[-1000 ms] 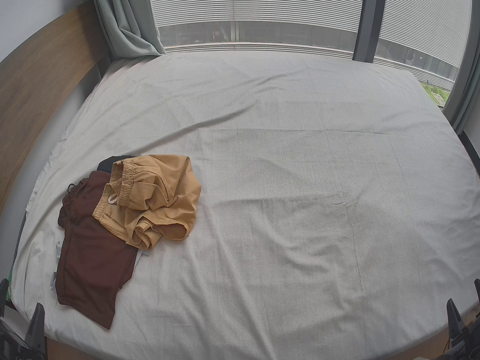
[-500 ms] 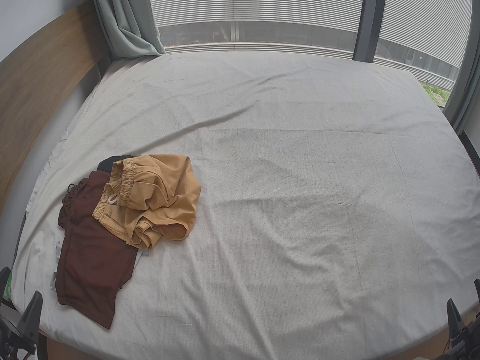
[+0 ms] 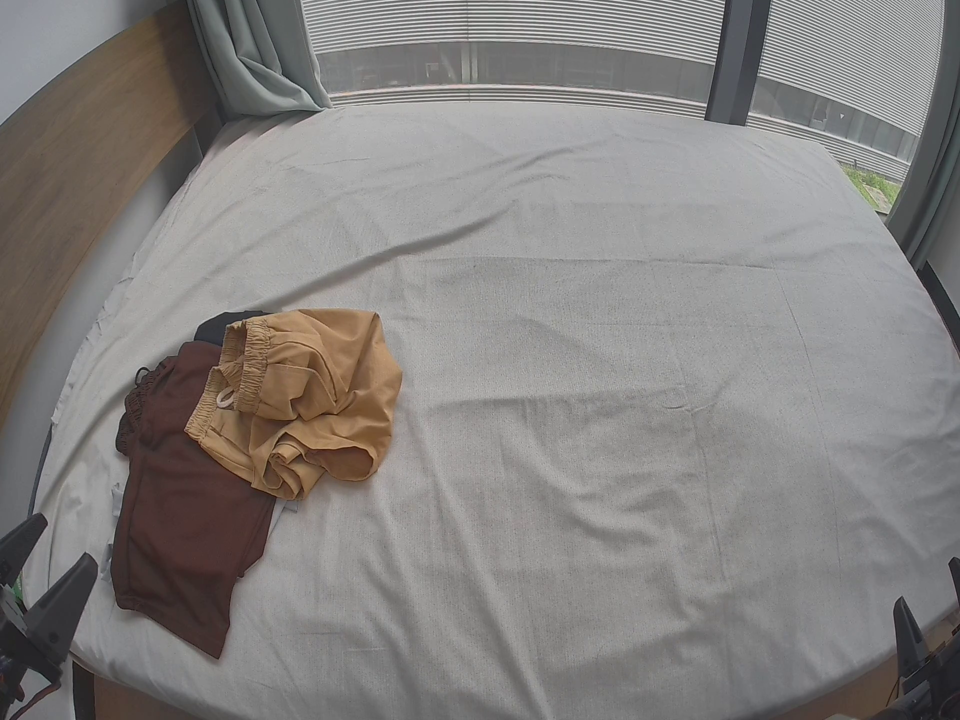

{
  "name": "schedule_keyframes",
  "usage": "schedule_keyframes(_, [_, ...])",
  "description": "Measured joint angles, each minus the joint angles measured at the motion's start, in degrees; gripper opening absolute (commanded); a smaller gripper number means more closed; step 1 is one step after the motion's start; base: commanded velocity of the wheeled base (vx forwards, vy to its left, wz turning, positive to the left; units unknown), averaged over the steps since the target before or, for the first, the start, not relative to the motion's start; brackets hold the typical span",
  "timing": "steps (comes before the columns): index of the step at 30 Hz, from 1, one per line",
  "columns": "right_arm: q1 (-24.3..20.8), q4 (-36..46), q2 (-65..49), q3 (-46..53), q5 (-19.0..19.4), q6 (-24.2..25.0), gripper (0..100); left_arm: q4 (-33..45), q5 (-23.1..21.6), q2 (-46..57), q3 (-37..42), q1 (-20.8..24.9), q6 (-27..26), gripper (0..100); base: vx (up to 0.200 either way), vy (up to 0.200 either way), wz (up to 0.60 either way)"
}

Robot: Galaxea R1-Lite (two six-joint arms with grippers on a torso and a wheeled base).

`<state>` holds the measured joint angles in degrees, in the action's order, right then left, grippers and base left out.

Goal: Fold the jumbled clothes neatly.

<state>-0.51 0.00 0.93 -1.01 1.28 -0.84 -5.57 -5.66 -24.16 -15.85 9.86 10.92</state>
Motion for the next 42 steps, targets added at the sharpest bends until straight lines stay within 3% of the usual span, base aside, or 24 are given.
schedule_keyframes(10, [0.0, 0.0, 0.0, 0.0, 0.0, 0.0, 100, -5.6, -1.5, -9.7, -1.4, 0.2, 1.1, 100, 0.0, 0.0, 0.0])
schedule_keyframes(19, [0.0, 0.0, 0.0, 0.0, 0.0, 0.0, 100, -12.5, -3.4, -19.6, -3.6, 0.2, 7.2, 100, 0.0, 0.0, 0.0])
schedule_keyframes(31, [0.0, 0.0, 0.0, 0.0, 0.0, 0.0, 100, -13.0, -7.2, -27.5, -6.2, -0.6, 7.7, 100, 0.0, 0.0, 0.0])
schedule_keyframes(42, [0.0, 0.0, 0.0, 0.0, 0.0, 0.0, 100, -14.4, -13.3, -33.7, -9.6, -6.3, 7.3, 100, 0.0, 0.0, 0.0])
